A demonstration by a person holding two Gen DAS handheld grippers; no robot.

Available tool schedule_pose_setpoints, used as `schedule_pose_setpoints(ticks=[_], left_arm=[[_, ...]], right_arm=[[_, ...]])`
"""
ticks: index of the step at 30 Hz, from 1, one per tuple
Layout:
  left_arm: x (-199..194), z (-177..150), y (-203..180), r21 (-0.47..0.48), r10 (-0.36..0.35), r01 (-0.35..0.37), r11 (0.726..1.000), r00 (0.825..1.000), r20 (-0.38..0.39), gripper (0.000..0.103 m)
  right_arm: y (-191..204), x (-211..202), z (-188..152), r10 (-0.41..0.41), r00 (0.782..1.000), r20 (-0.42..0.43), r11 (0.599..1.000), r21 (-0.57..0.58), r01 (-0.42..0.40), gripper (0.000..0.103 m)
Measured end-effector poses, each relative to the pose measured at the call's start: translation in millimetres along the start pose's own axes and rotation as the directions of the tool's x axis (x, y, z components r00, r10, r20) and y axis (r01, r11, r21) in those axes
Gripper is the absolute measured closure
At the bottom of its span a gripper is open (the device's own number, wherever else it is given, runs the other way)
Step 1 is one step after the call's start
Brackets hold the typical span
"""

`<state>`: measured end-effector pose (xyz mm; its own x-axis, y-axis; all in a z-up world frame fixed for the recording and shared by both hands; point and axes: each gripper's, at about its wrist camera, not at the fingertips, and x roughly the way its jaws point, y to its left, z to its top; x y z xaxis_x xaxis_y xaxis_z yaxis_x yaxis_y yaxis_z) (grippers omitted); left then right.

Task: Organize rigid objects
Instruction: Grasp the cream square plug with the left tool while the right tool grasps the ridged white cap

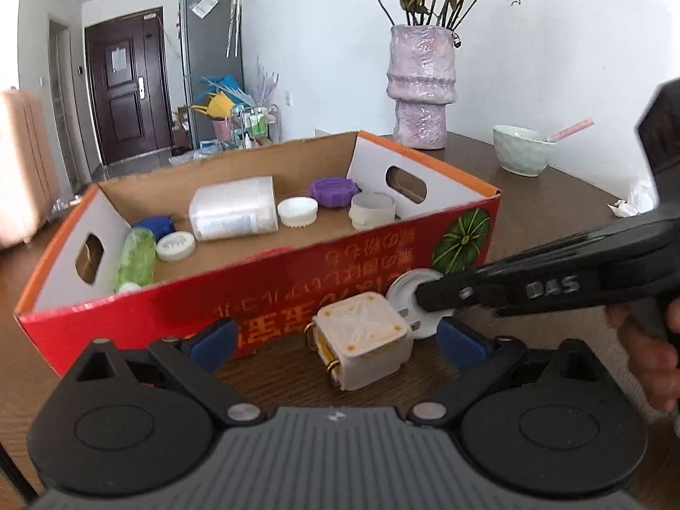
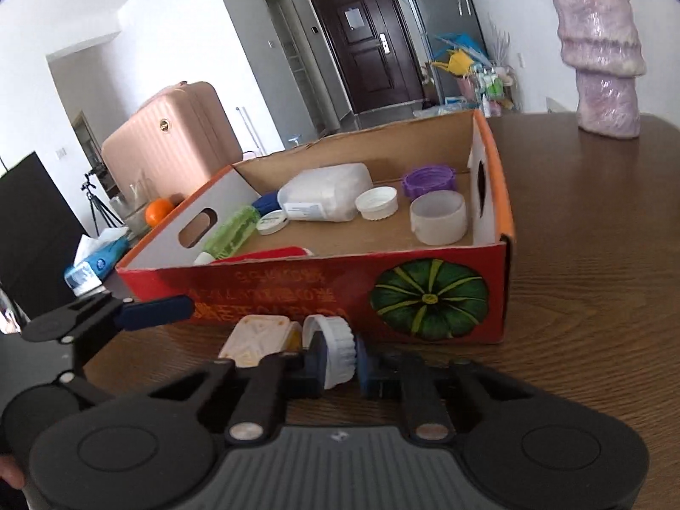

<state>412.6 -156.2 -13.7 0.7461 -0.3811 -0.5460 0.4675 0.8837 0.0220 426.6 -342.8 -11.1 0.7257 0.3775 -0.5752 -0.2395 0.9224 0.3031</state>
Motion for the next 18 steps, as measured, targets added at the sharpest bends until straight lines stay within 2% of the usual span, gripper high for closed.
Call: schedule_pose_setpoints(ticks=[1, 4, 6, 7, 9, 14, 18], left_arm=[[1.3, -0.5, 1.7, -0.016, 0.001, 0.000, 1.000, 1.000, 0.007, 0.009], [4.3, -0.5, 4.1, -0.015, -0.073, 0.073, 0.997, 0.997, 0.038, 0.010], [8.2, 0.2, 1.4, -0.007, -0.095, 0.096, 0.995, 0.995, 0.018, 0.022], [11.3, 1.1, 1.7, -0.010, -0.105, 0.105, 0.994, 0.994, 0.004, 0.024], [16.0, 0.9, 2.6, -0.025, -0.116, 0.115, 0.993, 0.993, -0.026, 0.040], [16.1, -2.0, 7.9, -0.068, -0.118, 0.116, 0.991, 0.992, -0.038, 0.041], [6.8, -5.6, 3.9, -0.041, -0.082, 0.081, 0.996, 0.996, -0.039, 0.041]], right_arm=[[-3.3, -2.1, -0.4, -0.014, 1.000, 0.008, 1.000, 0.008, 0.014, 0.090], [-16.0, -12.8, 1.1, -0.043, 0.998, 0.041, 0.998, 0.037, 0.042, 0.093], [-23.1, -15.5, 2.6, -0.065, 0.997, 0.048, 0.996, 0.058, 0.062, 0.093], [-25.1, -16.8, 3.0, -0.077, 0.996, 0.053, 0.995, 0.064, 0.073, 0.093], [-25.4, -18.7, 3.1, -0.074, 0.996, 0.056, 0.996, 0.059, 0.071, 0.093], [-17.1, -12.3, -0.6, -0.052, 0.998, 0.026, 0.999, 0.007, 0.051, 0.093], [-14.8, -7.0, -3.9, -0.053, 0.999, 0.005, 0.998, -0.012, 0.053, 0.093]])
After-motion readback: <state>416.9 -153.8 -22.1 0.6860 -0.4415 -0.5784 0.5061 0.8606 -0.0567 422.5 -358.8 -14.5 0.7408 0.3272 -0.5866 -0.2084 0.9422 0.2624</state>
